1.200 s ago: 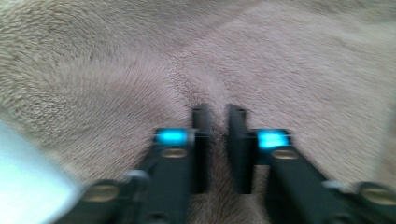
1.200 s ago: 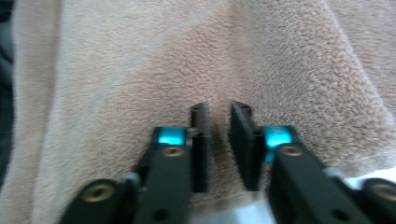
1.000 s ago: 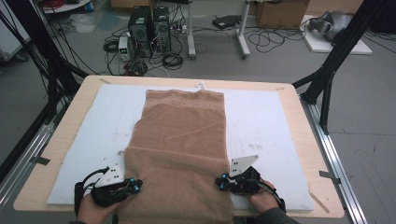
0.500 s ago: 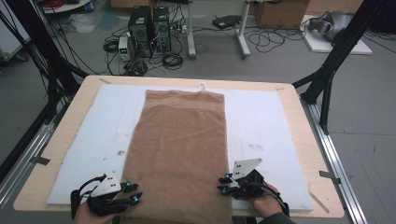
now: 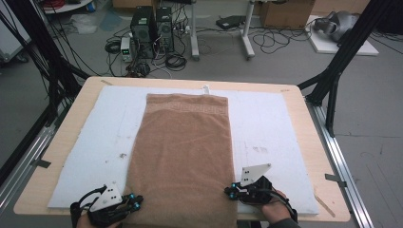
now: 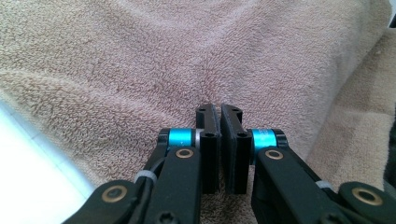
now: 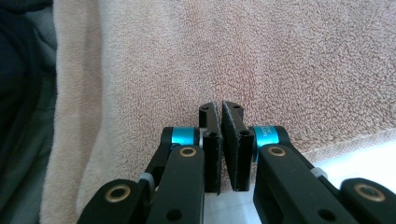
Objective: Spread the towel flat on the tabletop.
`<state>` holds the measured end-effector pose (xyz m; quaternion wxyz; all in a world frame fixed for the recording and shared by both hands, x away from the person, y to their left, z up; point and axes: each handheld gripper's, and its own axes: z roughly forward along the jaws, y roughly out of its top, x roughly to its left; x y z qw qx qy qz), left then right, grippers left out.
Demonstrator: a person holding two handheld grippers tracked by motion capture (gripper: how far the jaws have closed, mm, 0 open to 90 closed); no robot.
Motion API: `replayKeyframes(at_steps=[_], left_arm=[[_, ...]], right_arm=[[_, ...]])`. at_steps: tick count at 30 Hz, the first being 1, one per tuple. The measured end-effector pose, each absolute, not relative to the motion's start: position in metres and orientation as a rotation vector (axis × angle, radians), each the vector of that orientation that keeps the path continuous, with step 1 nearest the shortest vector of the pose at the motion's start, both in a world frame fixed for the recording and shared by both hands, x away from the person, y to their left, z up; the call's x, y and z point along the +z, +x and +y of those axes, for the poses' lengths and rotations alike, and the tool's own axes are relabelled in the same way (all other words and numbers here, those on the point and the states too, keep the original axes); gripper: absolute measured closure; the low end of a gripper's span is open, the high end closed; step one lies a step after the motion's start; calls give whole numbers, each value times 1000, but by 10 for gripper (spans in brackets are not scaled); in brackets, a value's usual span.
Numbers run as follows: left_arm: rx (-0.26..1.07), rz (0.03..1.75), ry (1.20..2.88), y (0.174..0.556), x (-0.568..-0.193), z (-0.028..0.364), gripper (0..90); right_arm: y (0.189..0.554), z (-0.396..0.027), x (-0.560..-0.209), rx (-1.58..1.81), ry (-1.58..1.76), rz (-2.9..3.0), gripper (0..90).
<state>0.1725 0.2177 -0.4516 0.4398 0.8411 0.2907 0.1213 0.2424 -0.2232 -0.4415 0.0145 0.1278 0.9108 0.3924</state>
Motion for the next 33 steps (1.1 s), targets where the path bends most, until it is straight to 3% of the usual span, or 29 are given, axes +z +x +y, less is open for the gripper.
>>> replayKeyframes(at_steps=[6, 11, 15, 21, 28, 33], left_arm=[[293, 729, 2080, 170, -450, 220, 850], [289, 792, 2027, 182, -441, 219, 603], [305, 786, 1998, 196, -428, 219, 516], [289, 815, 1948, 221, -417, 227, 396], [362, 845, 1915, 251, -402, 227, 289], [401, 836, 1920, 274, -391, 223, 277]], right_arm=[[236, -224, -439, 1248, 404, 2819, 861], [241, -232, -431, 1328, 466, 2769, 820], [249, -237, -426, 1351, 519, 2742, 715], [265, -235, -415, 1386, 596, 2655, 486], [288, -227, -405, 1365, 644, 2622, 331], [307, -220, -396, 1359, 653, 2591, 305]])
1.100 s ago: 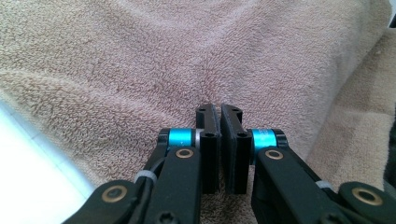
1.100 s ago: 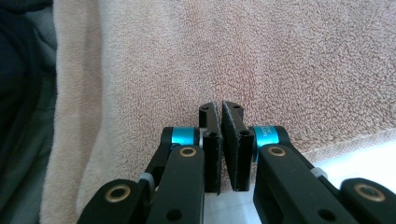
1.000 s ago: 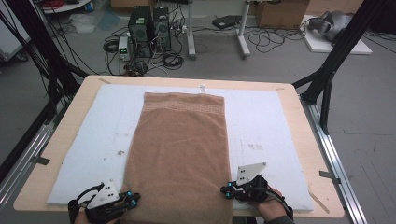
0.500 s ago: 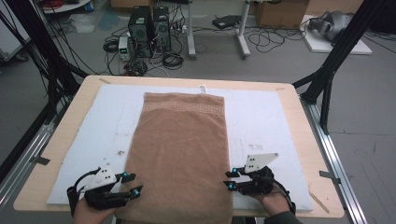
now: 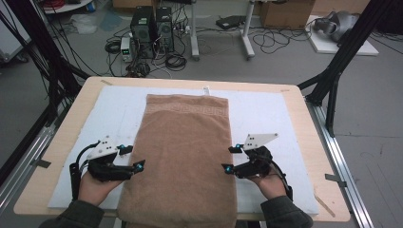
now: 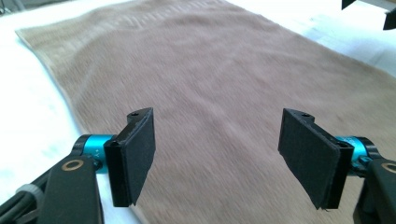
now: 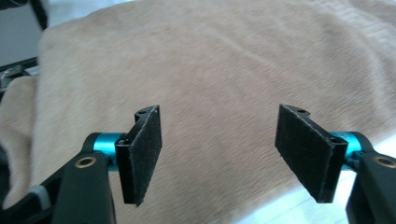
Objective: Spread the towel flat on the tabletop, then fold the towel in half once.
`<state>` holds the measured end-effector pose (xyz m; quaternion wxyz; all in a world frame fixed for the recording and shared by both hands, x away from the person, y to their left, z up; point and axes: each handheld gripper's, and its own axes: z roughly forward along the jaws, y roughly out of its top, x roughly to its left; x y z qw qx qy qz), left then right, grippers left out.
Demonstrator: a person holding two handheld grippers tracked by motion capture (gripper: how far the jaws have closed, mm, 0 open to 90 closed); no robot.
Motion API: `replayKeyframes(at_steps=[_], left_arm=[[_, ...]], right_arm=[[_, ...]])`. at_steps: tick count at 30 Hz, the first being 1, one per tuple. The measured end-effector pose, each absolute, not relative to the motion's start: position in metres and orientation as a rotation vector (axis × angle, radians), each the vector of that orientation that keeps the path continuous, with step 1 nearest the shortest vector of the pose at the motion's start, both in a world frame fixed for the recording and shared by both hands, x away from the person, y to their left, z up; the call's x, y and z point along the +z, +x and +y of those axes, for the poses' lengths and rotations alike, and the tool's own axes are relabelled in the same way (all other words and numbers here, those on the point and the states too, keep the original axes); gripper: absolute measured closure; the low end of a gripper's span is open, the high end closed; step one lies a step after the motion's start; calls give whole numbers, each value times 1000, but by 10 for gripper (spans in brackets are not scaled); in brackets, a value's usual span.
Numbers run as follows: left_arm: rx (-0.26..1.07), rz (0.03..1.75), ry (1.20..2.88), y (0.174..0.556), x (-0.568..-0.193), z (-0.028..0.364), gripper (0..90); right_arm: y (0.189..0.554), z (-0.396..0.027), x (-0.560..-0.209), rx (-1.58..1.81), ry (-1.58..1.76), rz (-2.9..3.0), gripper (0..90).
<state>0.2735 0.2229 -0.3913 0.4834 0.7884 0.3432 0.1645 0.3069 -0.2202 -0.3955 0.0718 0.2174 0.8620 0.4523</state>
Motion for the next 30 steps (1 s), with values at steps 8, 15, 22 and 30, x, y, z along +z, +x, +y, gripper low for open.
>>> replayKeyframes(at_steps=[8, 15, 22, 30], left_arm=[[431, 828, 1943, 303, -378, 218, 279], [407, 834, 1929, 327, -369, 221, 291], [381, 882, 1920, 366, -355, 226, 330], [393, 941, 1968, 398, -373, 223, 348]], right_arm=[[331, -219, -386, 1374, 679, 2563, 299], [357, -222, -377, 1327, 704, 2564, 298], [389, -220, -362, 1277, 725, 2536, 298], [419, -213, -379, 1183, 785, 2525, 315]])
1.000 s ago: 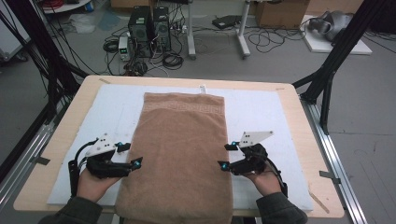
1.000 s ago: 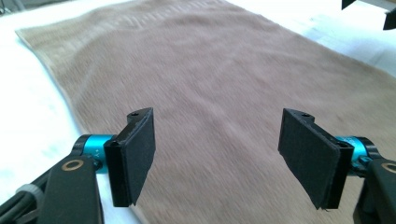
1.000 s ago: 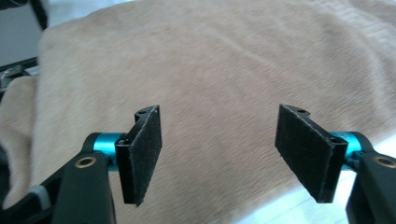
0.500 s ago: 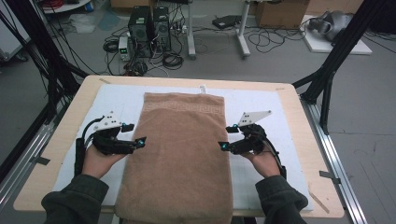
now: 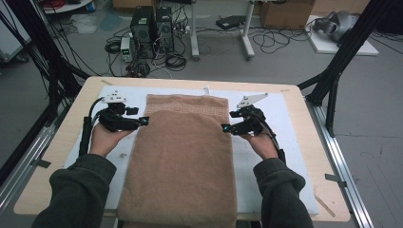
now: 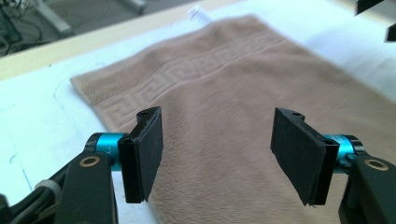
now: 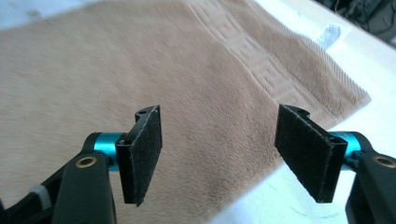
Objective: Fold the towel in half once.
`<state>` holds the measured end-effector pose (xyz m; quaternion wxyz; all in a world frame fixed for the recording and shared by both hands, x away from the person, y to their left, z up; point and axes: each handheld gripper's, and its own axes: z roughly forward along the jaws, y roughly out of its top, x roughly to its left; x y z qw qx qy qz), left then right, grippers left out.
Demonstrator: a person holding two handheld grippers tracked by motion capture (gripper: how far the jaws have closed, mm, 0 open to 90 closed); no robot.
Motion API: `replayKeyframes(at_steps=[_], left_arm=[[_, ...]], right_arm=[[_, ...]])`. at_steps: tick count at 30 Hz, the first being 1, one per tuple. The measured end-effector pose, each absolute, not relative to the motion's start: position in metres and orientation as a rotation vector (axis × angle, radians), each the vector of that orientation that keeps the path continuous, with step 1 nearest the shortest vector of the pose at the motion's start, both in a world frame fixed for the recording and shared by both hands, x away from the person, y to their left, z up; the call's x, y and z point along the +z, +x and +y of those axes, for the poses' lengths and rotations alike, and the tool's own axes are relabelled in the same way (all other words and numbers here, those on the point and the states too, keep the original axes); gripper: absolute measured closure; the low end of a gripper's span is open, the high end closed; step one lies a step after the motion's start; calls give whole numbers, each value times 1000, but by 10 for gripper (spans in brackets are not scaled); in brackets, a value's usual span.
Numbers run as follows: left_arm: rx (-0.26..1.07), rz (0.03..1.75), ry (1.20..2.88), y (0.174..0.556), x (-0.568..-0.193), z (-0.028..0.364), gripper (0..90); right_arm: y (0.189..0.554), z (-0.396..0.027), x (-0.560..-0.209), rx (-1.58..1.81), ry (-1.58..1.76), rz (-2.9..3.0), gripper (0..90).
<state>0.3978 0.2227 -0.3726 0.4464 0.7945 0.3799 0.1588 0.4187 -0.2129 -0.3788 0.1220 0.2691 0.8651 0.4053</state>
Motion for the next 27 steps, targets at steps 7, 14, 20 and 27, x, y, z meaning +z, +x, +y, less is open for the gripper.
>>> replayKeyframes(at_steps=[7, 14, 20, 27], left_arm=[[435, 1002, 2030, 423, -409, 210, 364], [406, 1059, 2104, 440, -442, 204, 503], [407, 1033, 2083, 442, -443, 206, 730], [339, 1038, 2042, 440, -434, 214, 836]], right_arm=[[437, -208, -406, 1114, 854, 2545, 406], [450, -210, -432, 1029, 950, 2567, 446], [454, -209, -439, 1037, 967, 2559, 627], [456, -212, -433, 1116, 964, 2605, 822]])
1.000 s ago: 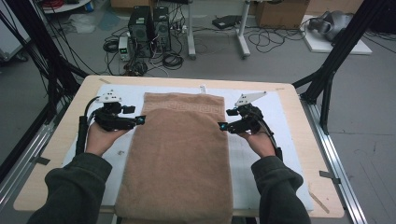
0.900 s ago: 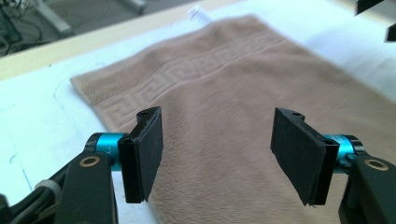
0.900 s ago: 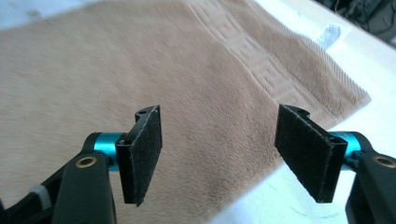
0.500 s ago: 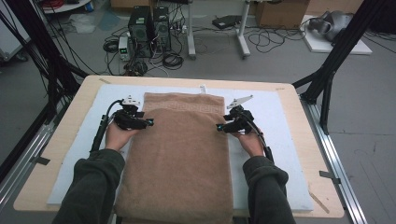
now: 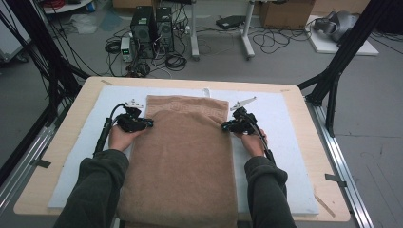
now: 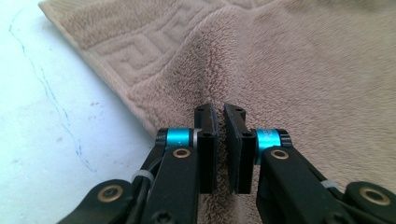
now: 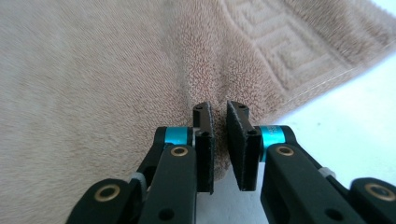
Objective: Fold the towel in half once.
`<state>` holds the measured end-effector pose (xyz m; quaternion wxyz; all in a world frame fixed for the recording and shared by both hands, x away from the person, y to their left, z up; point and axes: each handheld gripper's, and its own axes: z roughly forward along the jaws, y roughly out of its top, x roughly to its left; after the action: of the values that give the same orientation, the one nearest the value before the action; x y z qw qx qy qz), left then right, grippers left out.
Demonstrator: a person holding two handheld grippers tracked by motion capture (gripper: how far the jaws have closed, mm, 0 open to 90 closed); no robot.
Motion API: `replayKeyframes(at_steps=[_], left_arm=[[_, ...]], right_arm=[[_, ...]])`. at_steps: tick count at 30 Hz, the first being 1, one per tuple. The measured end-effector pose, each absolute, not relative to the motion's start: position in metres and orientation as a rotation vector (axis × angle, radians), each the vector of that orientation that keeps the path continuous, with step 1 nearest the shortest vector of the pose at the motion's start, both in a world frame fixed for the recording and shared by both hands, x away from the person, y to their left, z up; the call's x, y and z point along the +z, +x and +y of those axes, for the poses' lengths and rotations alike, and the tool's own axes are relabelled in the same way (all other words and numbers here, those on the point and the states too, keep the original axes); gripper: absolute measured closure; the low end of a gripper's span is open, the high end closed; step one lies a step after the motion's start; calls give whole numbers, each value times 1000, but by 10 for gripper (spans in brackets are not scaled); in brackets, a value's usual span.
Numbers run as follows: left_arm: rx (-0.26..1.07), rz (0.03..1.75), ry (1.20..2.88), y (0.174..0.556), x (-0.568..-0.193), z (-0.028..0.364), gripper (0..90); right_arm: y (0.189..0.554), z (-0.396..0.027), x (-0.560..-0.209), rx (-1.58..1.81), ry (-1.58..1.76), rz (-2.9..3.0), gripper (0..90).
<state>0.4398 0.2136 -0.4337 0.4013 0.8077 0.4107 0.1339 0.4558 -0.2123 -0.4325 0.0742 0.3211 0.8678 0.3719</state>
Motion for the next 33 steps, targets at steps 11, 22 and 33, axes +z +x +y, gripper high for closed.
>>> replayKeyframes(at_steps=[11, 22, 33], left_arm=[[310, 924, 1946, 400, -385, 224, 841], [340, 808, 2019, 283, -413, 234, 820], [311, 817, 2004, 267, -412, 246, 463]], right_arm=[[429, -236, -354, 1260, 818, 2579, 827], [336, -233, -377, 1312, 643, 2721, 821], [308, -243, -412, 1328, 687, 2770, 591]])
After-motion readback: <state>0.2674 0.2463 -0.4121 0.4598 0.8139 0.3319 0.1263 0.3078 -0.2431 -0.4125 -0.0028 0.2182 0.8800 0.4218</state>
